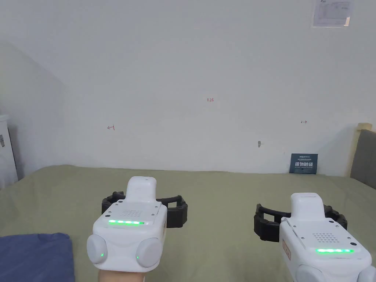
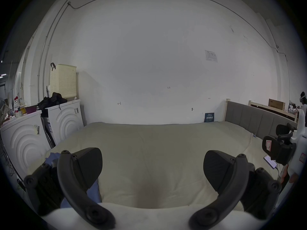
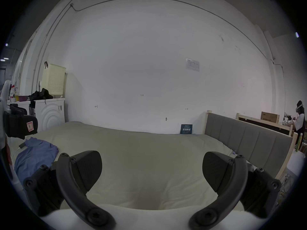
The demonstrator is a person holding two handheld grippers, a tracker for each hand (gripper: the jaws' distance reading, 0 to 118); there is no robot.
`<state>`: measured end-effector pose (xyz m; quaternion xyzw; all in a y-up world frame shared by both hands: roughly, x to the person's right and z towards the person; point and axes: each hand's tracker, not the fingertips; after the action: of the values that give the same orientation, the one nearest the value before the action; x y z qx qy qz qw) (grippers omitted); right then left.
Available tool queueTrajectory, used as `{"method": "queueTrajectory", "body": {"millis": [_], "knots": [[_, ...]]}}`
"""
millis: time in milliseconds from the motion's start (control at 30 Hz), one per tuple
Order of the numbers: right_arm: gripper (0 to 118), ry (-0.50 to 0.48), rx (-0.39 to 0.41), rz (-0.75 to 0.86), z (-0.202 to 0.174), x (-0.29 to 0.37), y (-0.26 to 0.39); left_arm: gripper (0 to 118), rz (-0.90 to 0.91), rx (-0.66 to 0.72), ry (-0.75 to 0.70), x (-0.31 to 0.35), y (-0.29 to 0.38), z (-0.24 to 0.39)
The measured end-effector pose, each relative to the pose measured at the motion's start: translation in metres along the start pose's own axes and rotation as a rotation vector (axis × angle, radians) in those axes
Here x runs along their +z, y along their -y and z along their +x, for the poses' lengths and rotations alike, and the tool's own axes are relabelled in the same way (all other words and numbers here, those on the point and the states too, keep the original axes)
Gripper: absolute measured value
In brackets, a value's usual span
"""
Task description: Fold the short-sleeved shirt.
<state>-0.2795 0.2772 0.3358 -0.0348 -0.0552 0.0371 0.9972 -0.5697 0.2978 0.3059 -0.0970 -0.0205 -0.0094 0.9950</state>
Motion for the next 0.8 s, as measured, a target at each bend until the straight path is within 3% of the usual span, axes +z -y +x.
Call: {"method": "queueTrajectory", "body": {"millis": [200, 800], "knots": [[118, 0.001, 0.029, 0.017, 0.0006, -0.0008, 0.0017, 118, 0.002, -0.001, -0.007, -0.0003, 0.0003, -0.0011], [118, 0.040, 0.017, 0.034, 0.0031, 0.0044, -0.0021, 118, -0.001, 0.002, -0.016, 0.0021, -0.0003, -0.0033]]}}
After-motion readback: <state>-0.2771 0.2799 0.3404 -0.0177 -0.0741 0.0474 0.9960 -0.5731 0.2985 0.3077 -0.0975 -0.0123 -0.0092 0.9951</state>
